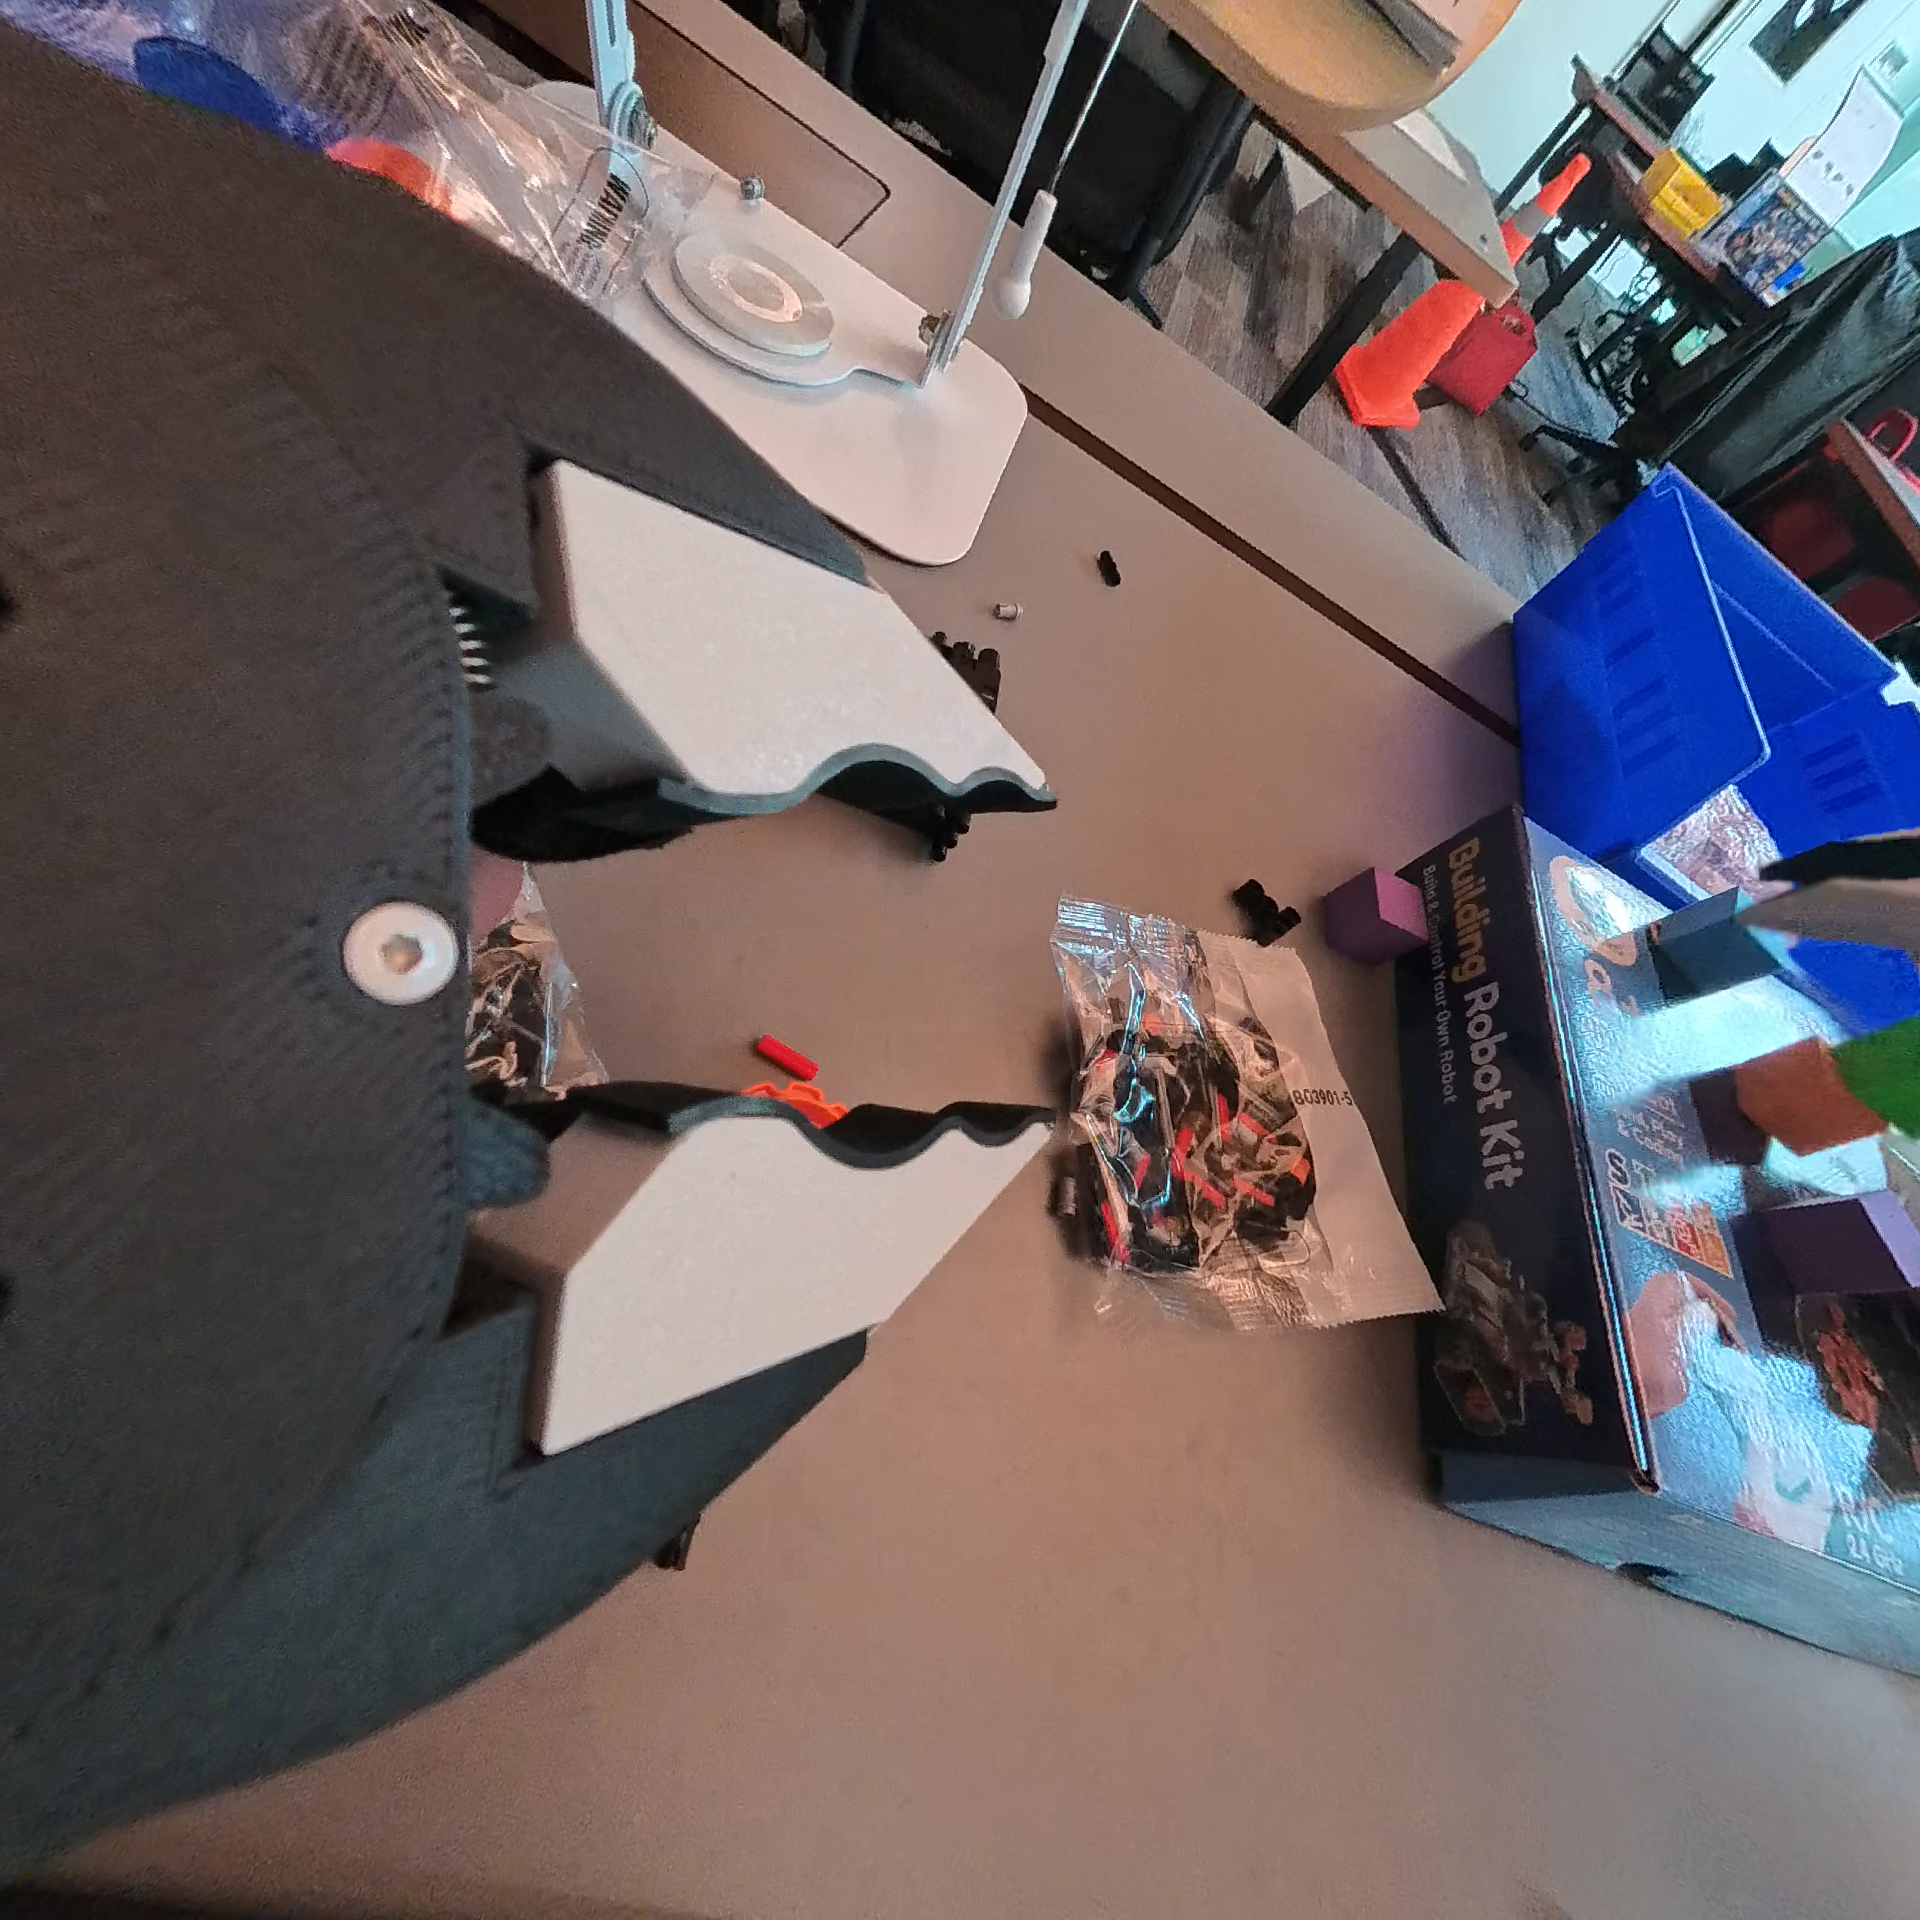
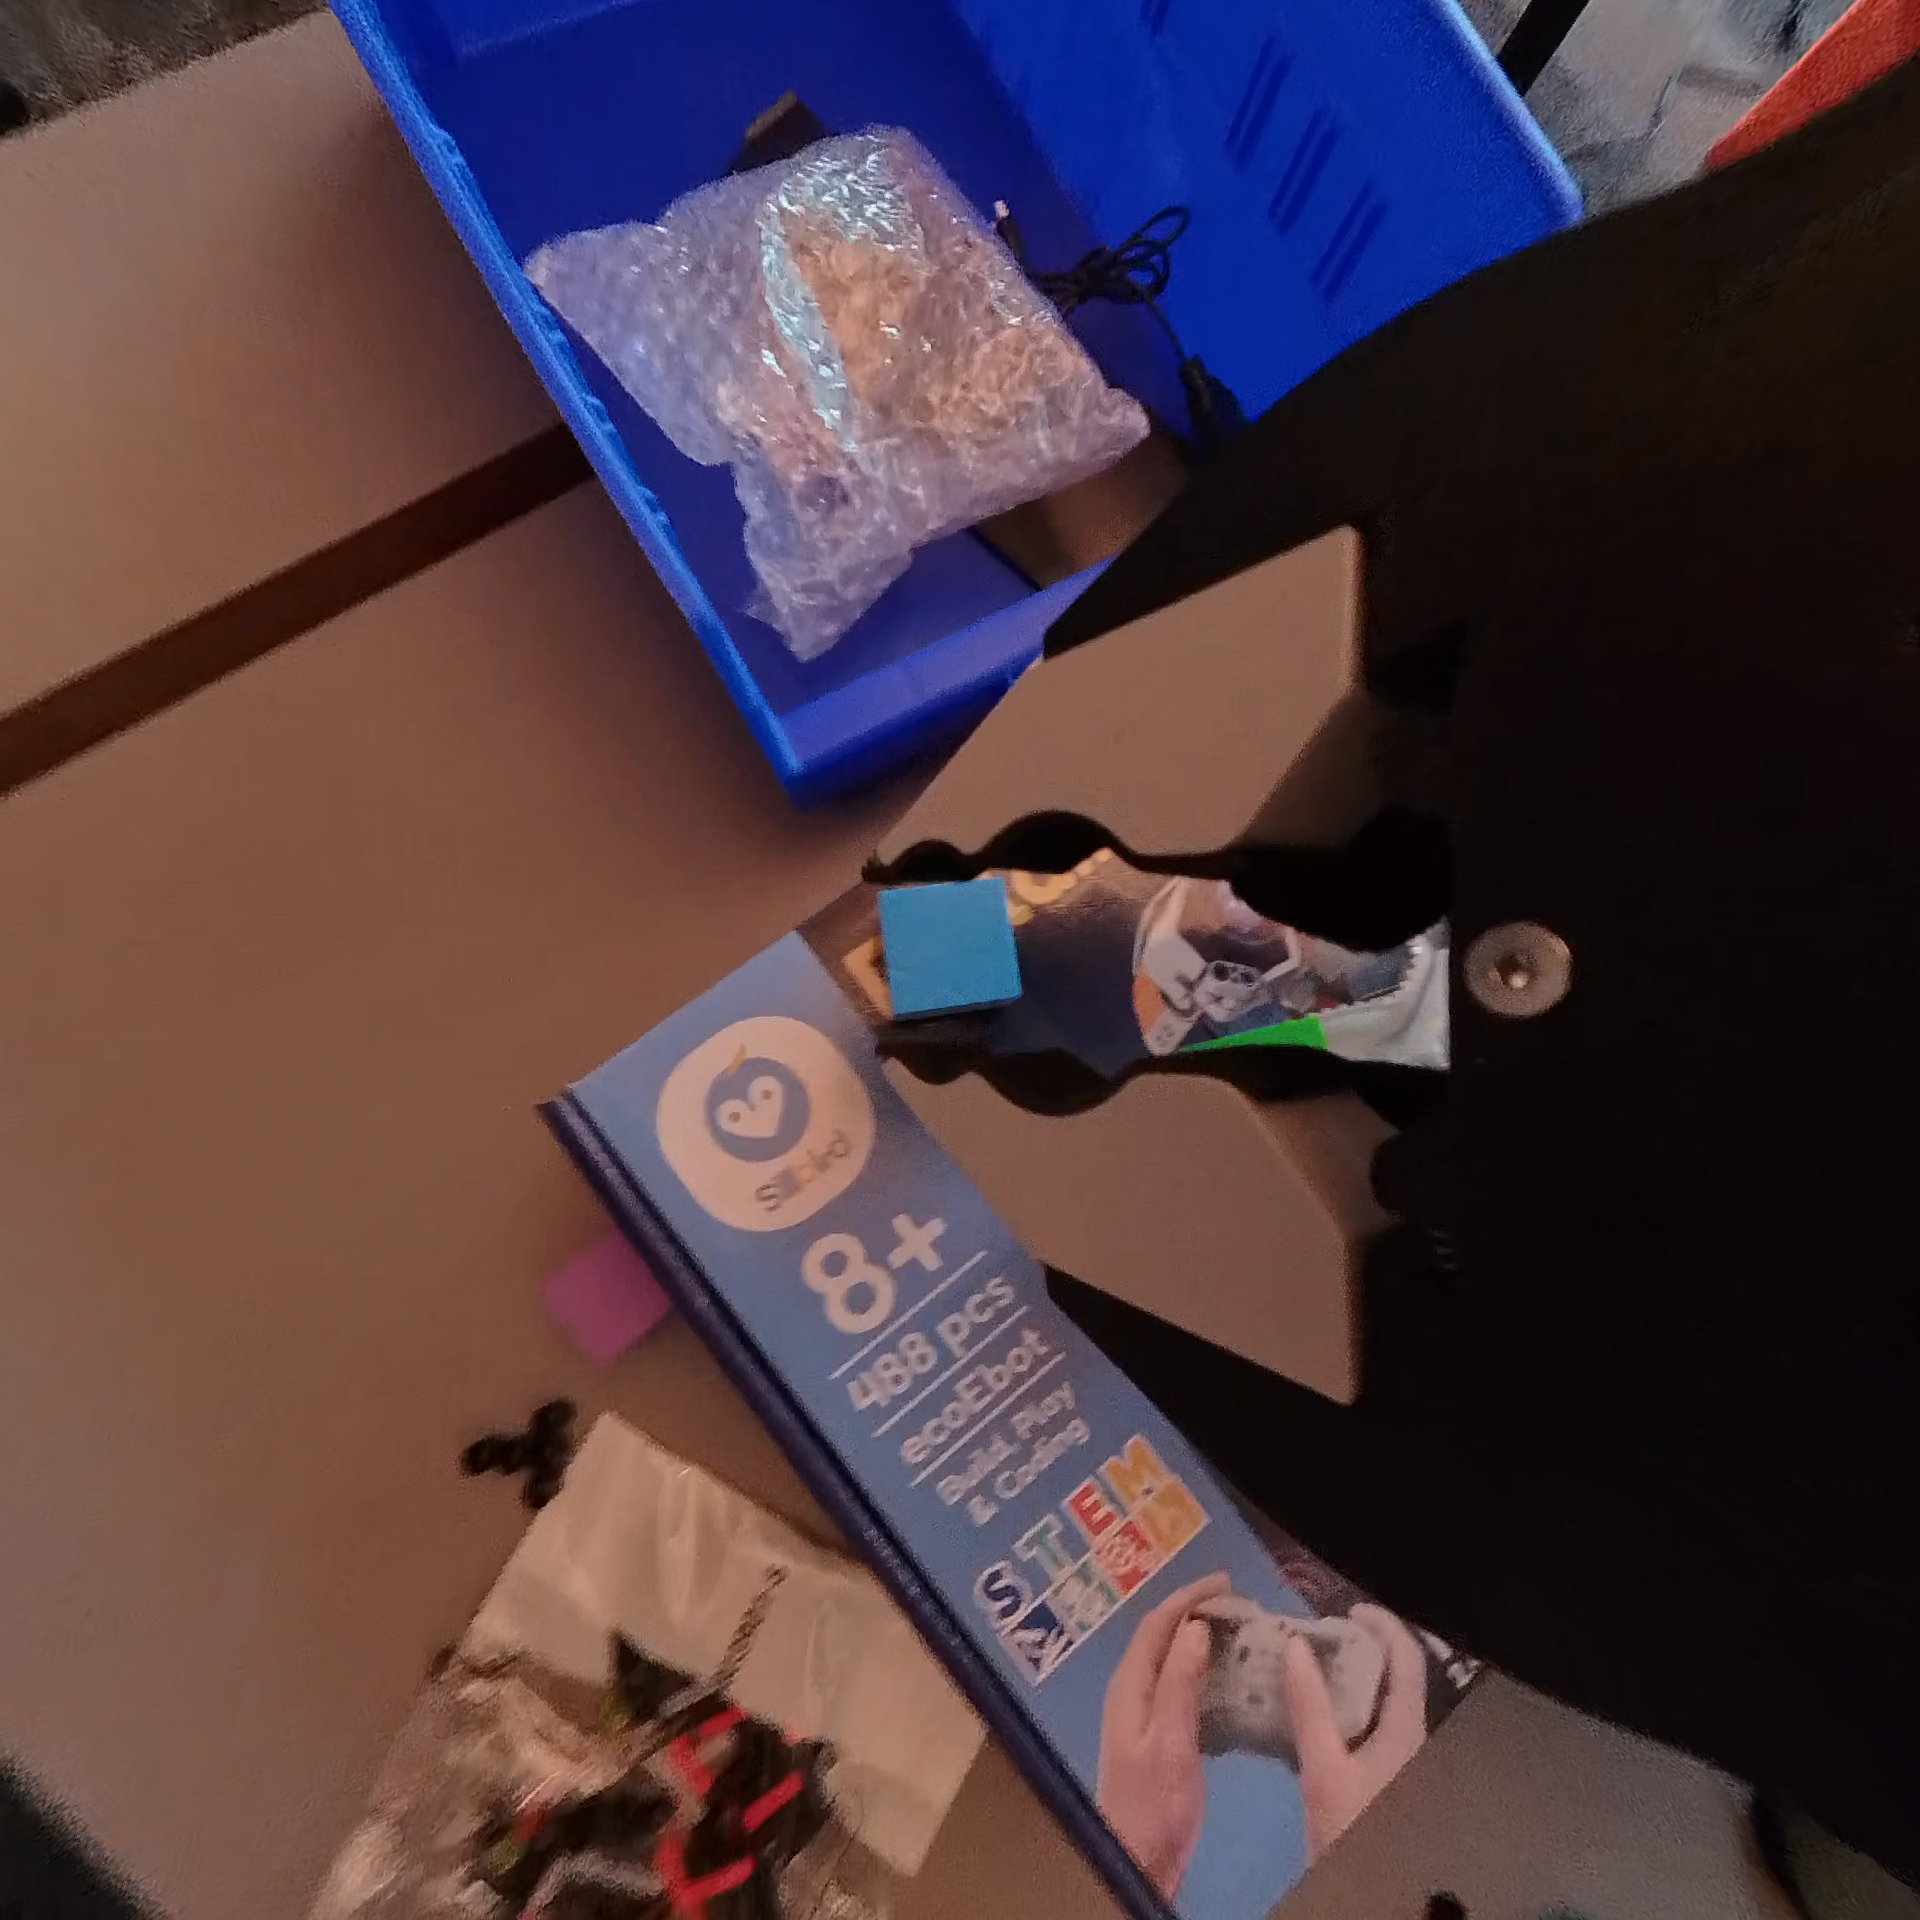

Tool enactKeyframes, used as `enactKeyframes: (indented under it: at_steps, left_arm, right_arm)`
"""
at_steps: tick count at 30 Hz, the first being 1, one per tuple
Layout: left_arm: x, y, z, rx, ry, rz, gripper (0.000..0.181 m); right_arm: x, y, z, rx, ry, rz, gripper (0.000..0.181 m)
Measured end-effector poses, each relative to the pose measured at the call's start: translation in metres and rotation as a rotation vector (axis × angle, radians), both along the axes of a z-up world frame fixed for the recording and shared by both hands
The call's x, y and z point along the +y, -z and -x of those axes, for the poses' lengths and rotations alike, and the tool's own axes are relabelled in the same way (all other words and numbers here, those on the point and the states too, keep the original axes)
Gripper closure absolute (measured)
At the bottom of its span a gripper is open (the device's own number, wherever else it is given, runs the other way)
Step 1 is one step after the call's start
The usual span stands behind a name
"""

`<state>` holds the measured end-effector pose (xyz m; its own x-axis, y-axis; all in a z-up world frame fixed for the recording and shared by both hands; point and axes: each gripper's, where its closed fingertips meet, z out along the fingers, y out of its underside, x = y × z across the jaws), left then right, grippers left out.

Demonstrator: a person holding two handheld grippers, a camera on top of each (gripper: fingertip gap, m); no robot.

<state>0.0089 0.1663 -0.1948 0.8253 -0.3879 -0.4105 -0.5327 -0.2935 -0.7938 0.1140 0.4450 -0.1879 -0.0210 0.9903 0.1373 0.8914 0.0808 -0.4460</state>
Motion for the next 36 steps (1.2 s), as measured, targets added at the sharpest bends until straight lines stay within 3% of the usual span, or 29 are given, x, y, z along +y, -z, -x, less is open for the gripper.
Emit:
enactKeyframes:
  at_steps: [2,7,13,17,22,28,36]
  left_arm:
    - [-0.001,-0.002,-0.001,-0.001,0.004,-0.006,0.127]
    - [-0.005,-0.007,-0.004,0.017,0.014,-0.024,0.127]
    - [-0.008,-0.008,-0.001,-0.012,-0.009,-0.005,0.118]
    - [-0.008,-0.019,-0.002,-0.071,-0.023,-0.035,0.098]
    - [-0.011,-0.029,-0.007,-0.092,-0.027,-0.066,0.092]
    - [-0.018,-0.037,-0.019,-0.053,0.000,-0.100,0.100]
    - [-0.026,-0.046,-0.019,-0.039,0.008,-0.132,0.109]
  right_arm:
    - [0.001,-0.005,0.004,0.027,0.009,0.003,0.168]
    - [-0.002,-0.004,-0.003,-0.042,0.006,-0.028,0.166]
    - [-0.017,-0.051,-0.001,0.032,0.015,-0.128,0.162]
    - [-0.055,-0.087,0.004,0.111,-0.019,-0.199,0.155]
    - [-0.124,-0.113,0.009,0.199,-0.084,-0.277,0.151]
    - [-0.176,-0.107,0.013,0.239,-0.095,-0.261,0.151]
    - [-0.181,-0.096,0.019,0.234,-0.019,-0.255,0.148]
